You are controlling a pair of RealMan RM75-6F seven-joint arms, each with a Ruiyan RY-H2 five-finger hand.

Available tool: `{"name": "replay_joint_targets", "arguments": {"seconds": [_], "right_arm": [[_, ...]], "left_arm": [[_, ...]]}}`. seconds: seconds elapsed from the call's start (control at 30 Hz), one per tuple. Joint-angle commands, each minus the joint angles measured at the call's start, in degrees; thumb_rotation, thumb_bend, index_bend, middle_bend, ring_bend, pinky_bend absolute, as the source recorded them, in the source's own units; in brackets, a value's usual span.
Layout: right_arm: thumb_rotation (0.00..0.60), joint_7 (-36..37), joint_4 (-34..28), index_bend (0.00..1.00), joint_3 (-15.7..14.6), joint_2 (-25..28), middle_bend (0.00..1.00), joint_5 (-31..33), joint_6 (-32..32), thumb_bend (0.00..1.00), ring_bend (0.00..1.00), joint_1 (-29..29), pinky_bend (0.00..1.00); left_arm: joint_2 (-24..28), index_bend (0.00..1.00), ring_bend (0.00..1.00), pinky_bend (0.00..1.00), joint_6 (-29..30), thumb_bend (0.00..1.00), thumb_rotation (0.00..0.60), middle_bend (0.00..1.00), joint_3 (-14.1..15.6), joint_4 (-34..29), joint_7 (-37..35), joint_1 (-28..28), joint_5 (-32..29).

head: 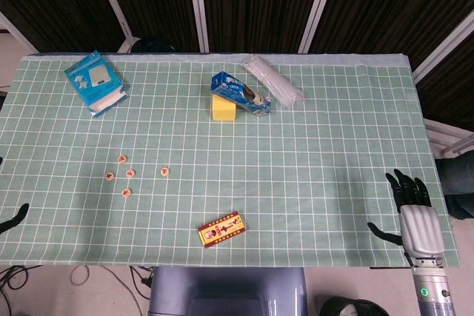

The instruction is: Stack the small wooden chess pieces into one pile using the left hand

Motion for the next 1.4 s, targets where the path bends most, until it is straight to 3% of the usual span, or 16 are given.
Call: {"name": "replay_joint_targets", "arguments": {"seconds": [0.03, 0.87, 1.2, 1.4], "right_arm": [[0.6, 0.01, -0.01, 0.05, 0.0, 0.01, 0.01, 0.03, -0.03, 0.23, 0.09, 0.0, 0.0], [0.6, 0.59, -0.18, 0.05, 0.28, 0.15, 0.01, 0.68, -0.15, 0.23, 0.09, -0.04, 0.0], [0.6, 0.32, -0.52, 0.05, 0.21, 0.06, 0.01, 0.75, -0.04, 0.23, 0.09, -0.17, 0.0], [0.6, 0.79, -0.69, 0.05, 0.36, 0.15, 0.01, 1.19, -0.01, 0.23, 0.09, -0.3, 0.0]], "left_arm": [[-0.03, 0.05, 0.0, 0.0, -0.01, 0.23, 0.6, 0.0, 0.02, 0.02, 0.06, -0.01, 0.0], [0.18, 0.05, 0.0, 0.0, 0.01, 0.23, 0.6, 0.0, -0.16, 0.52, -0.94, -0.1, 0.18], [-0.2, 0.07, 0.0, 0.0, -2.89, 0.22, 0.6, 0.0, -0.57, 1.51, -0.68, -1.52, -1.45], [0.68, 0.09, 0.0, 0.0, -6.8, 0.22, 0.6, 0.0, -1.76, 3.44, 1.39, -5.57, 0.03]]}}
